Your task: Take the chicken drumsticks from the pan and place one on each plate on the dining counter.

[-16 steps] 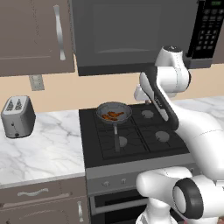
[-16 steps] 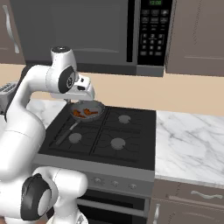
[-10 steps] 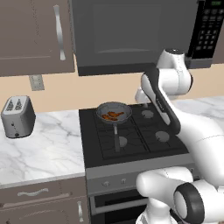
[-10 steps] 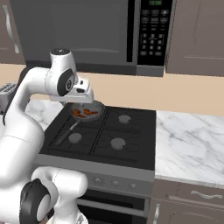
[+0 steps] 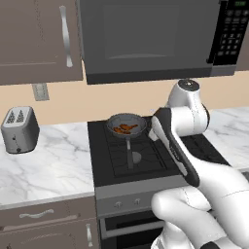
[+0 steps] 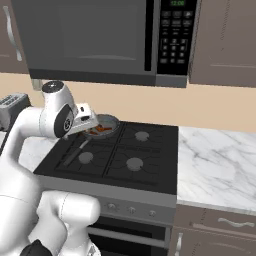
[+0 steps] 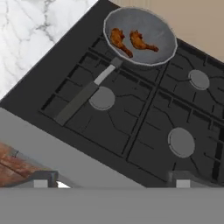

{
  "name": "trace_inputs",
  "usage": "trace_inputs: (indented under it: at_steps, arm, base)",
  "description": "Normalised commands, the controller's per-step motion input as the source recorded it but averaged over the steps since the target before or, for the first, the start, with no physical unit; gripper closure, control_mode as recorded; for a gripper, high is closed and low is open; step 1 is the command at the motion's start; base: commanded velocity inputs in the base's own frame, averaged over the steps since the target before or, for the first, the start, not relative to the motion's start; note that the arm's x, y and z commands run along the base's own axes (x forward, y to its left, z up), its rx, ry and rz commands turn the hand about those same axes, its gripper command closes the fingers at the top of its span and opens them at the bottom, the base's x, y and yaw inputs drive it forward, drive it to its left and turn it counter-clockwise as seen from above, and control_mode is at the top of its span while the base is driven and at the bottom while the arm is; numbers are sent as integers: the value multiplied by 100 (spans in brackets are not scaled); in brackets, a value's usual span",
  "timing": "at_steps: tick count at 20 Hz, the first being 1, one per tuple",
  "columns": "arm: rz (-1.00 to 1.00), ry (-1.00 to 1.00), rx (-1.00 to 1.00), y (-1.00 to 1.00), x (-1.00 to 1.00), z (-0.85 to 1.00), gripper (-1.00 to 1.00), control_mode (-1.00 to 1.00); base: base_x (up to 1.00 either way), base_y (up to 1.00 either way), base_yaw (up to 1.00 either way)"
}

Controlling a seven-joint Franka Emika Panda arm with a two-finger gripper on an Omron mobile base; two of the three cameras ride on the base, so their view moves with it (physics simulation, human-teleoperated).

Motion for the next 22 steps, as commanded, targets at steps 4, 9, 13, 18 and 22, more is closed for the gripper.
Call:
trace_inputs:
  at_steps: [4, 9, 13, 18, 22]
  arm:
    - [18, -9, -28, 25, 34, -35, -100, -100]
    - [7, 0, -2, 4, 65, -9, -100, -100]
    - [2, 0, 0, 1, 62, 0, -100, -100]
    - [-2, -5, 0, 7, 56, 0, -100, -100]
    - [-19, -5, 6, 13, 43, 0, -100, -100]
  base:
    - [0, 0, 0]
    - [0, 0, 0]
    - [0, 0, 0]
    - [0, 0, 0]
    - [0, 0, 0]
